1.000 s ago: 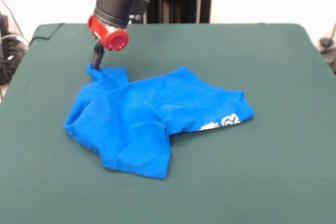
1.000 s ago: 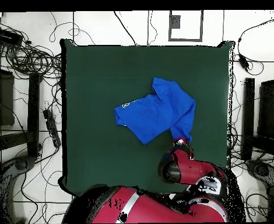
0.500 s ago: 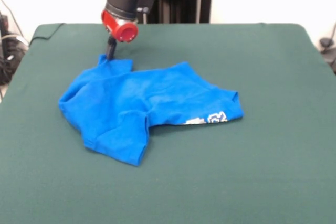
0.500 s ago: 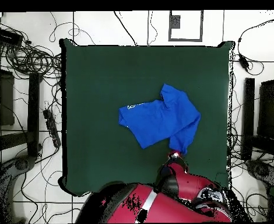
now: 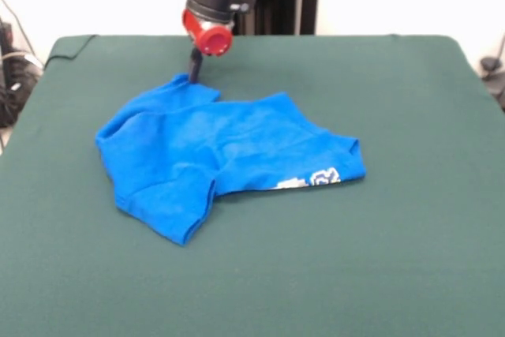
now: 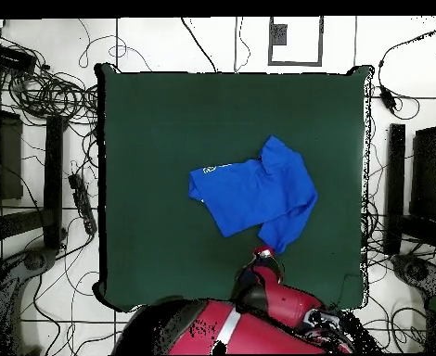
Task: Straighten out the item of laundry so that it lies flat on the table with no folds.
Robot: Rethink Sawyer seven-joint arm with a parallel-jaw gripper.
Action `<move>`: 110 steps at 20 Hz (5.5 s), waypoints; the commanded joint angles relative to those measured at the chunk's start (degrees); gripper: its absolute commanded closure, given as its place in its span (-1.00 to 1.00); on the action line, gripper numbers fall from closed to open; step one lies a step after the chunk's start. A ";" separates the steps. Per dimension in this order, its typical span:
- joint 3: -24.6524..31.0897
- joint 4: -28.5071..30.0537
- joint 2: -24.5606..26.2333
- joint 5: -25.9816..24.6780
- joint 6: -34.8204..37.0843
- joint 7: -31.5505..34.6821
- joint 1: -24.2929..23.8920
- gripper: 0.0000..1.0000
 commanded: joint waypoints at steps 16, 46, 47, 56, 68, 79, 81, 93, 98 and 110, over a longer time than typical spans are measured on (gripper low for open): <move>6.65 6.27 -11.05 -0.17 19.61 0.30 -4.96 1.00; 6.73 -2.24 -16.77 -6.45 32.95 -1.24 -7.26 -1.00; 7.53 -2.30 -18.06 -6.60 34.68 -1.87 -7.83 -1.00; 20.55 -2.34 -27.97 -6.19 48.08 -8.36 -15.23 -1.00; 25.35 -6.67 -24.67 -8.76 38.99 -1.14 -12.17 -1.00; 22.96 -16.91 -20.64 -7.08 41.63 2.50 -5.12 -1.00; 23.63 -18.59 -19.88 -6.29 42.88 2.16 -4.85 -1.00; 34.78 -17.47 -18.53 4.28 42.21 1.26 -9.26 -1.00; 39.65 -17.75 -19.11 6.57 41.67 -0.74 -11.12 -1.00; 19.21 -27.77 -20.16 7.12 60.22 14.10 5.55 -1.00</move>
